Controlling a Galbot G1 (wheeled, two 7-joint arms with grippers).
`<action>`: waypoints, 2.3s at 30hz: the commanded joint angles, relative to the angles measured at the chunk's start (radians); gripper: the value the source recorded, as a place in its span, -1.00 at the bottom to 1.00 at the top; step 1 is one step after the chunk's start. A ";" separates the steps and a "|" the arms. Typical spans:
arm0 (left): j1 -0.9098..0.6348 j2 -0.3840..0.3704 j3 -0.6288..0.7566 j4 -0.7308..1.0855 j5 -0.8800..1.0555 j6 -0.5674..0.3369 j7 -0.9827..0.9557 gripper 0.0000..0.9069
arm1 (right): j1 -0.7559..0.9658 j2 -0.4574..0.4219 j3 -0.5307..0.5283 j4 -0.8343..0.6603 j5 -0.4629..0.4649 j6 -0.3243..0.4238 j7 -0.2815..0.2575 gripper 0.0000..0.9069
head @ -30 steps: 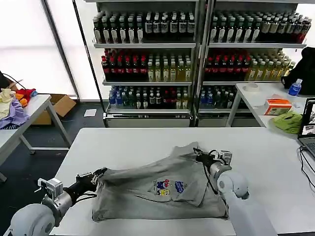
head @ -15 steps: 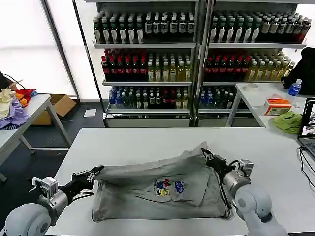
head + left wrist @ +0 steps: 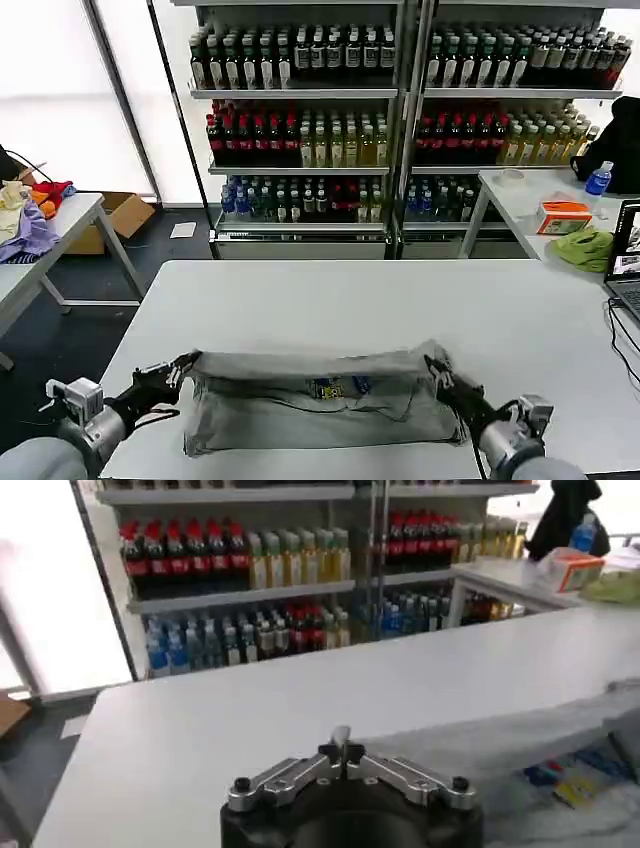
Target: Fold and organize the clothes.
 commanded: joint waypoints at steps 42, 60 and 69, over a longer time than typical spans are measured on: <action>0.100 -0.396 0.310 0.057 0.298 -0.234 -0.522 1.00 | -0.082 0.060 0.332 -0.028 -0.254 0.507 -0.263 1.00; 0.127 -0.411 0.343 0.072 0.296 -0.228 -0.509 -0.98 | -0.083 0.054 0.317 -0.009 -0.212 0.480 -0.239 1.00; 0.113 -0.409 0.333 0.081 0.275 -0.243 -0.465 -0.98 | -0.077 0.053 0.308 0.008 -0.191 0.469 -0.226 1.00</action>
